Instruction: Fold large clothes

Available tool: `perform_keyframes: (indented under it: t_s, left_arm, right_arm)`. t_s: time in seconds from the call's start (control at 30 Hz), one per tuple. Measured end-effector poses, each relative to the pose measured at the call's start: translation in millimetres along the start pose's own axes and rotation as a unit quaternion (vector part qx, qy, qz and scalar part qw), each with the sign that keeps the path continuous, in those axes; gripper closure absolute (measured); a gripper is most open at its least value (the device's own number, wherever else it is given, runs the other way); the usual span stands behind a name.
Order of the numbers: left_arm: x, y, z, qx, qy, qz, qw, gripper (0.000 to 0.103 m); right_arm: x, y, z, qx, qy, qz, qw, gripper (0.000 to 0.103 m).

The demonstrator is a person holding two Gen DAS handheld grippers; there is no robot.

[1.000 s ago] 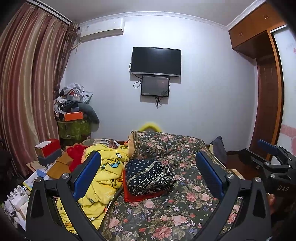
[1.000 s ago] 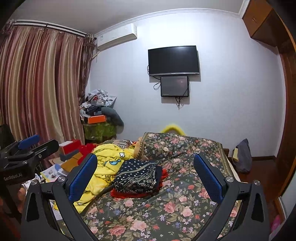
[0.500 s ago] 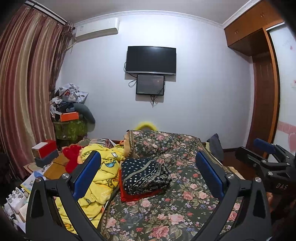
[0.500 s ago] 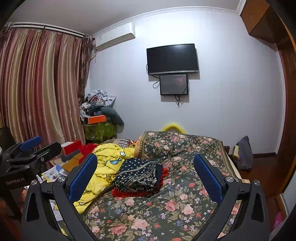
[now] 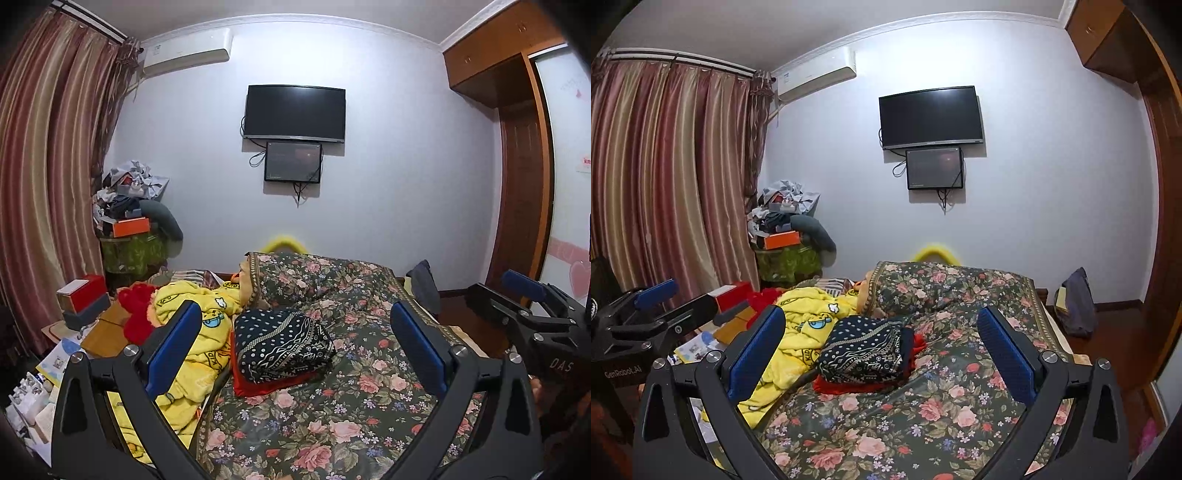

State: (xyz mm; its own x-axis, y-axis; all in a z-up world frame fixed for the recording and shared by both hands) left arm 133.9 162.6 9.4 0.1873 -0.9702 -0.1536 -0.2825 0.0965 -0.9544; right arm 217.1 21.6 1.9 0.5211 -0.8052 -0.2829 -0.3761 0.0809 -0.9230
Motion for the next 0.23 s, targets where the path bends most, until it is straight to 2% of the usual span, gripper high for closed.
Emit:
perform_keyframes:
  t_s: [0.23]
  left_arm:
    - [-1.2, 0.3, 1.8, -0.003, 0.000, -0.003, 1.0000, 0.001]
  right_arm:
    - [0.4, 2.7, 3.3, -0.005, 0.002, 0.003, 1.000, 0.000]
Point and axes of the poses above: each gripper's, at about its wrist camera, not at the fingertips, and z roughly the way its jaws point, x to its right, y to its underside, the point moved 5 cm from there along z, roughly the way its jaws point, and after that the axes turned 13 degrees about z, right-handed, at the moved point
